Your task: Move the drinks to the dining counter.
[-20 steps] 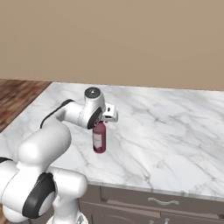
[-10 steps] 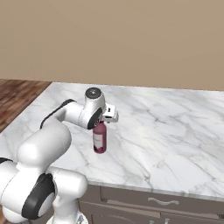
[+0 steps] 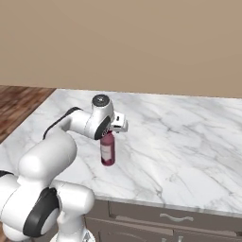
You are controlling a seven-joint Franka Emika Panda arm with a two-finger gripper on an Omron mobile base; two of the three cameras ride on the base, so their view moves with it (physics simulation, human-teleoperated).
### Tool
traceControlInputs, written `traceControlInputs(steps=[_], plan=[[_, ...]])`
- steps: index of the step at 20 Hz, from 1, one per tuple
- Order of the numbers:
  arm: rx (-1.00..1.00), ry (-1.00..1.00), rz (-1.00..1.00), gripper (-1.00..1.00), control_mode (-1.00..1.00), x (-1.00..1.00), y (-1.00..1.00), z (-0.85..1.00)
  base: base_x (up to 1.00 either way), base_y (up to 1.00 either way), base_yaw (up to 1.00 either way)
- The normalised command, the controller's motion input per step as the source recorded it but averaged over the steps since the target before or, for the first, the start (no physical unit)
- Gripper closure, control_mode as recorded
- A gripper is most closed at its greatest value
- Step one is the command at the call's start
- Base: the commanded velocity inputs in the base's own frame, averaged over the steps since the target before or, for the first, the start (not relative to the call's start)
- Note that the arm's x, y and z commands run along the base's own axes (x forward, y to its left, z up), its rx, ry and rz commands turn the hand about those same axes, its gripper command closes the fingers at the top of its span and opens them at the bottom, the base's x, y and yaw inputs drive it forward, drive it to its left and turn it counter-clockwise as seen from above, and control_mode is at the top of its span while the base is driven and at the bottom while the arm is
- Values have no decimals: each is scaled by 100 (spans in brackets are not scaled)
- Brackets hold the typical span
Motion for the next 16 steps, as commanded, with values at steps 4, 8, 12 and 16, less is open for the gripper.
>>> traceControlInputs(steps=[4, 8, 12, 16], plan=[[0, -6, 0, -100, -100, -24, 0, 27, 0, 0, 0], [0, -1, 0, -100, -100, -17, 0, 34, 0, 0, 0], [0, 0, 0, -100, -100, -16, 0, 42, 0, 0, 0], [0, -1, -1, -100, -100, -36, 0, 56, 0, 0, 0]])
